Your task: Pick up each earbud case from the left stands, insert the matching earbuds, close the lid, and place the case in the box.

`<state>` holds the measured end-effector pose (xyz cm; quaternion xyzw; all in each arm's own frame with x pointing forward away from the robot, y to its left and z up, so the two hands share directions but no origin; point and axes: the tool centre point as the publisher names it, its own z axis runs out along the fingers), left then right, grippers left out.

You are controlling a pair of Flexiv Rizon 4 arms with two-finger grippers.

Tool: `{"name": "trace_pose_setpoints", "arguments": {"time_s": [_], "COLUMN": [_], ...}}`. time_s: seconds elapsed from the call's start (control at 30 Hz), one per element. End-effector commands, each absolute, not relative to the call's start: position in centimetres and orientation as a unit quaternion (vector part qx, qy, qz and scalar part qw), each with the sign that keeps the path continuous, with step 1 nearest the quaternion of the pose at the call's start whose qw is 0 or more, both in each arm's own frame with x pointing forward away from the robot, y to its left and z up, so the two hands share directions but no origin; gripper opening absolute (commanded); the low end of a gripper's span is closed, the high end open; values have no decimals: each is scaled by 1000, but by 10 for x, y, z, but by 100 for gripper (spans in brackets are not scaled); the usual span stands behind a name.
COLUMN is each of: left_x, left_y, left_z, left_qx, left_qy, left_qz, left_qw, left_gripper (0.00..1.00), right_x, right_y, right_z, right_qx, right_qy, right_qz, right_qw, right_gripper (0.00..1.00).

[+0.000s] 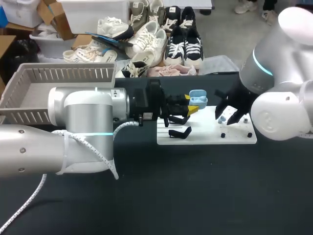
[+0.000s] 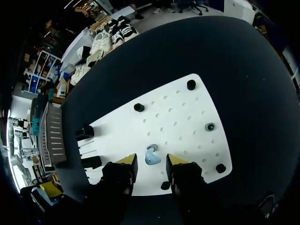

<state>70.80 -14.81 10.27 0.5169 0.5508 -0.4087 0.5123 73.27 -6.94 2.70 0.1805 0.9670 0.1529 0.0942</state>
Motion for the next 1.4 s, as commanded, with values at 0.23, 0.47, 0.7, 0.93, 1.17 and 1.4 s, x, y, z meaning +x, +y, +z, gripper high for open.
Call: {"name": "trace_pose_setpoints", "arguments": {"time_s": [0.23,0.47,0.7,0.93,1.17,1.4], "left_x": [707,707,707,707,707,707], "left_y": [-148,-148,-148,-148,-148,-148], "left_z": [102,102,102,102,102,102], "left_qx": [516,516,516,516,516,516], "left_qy": [551,551,551,551,551,551], "left_qz": [-408,-408,-408,-408,-408,-408], "left_qw": [514,514,514,514,514,514], "left_gripper": [0,0,0,0,0,0], "right_x": [735,736,736,737,737,737], "right_y": [-69,-69,-69,-68,-68,-69], "right_z": [25,25,25,22,22,24], "right_qx": [182,182,184,185,186,187], "right_qy": [967,968,968,968,968,968], "right_qz": [151,149,148,148,147,146], "right_qw": [91,91,89,86,85,86], "right_gripper": [33,29,22,18,8,0]}}
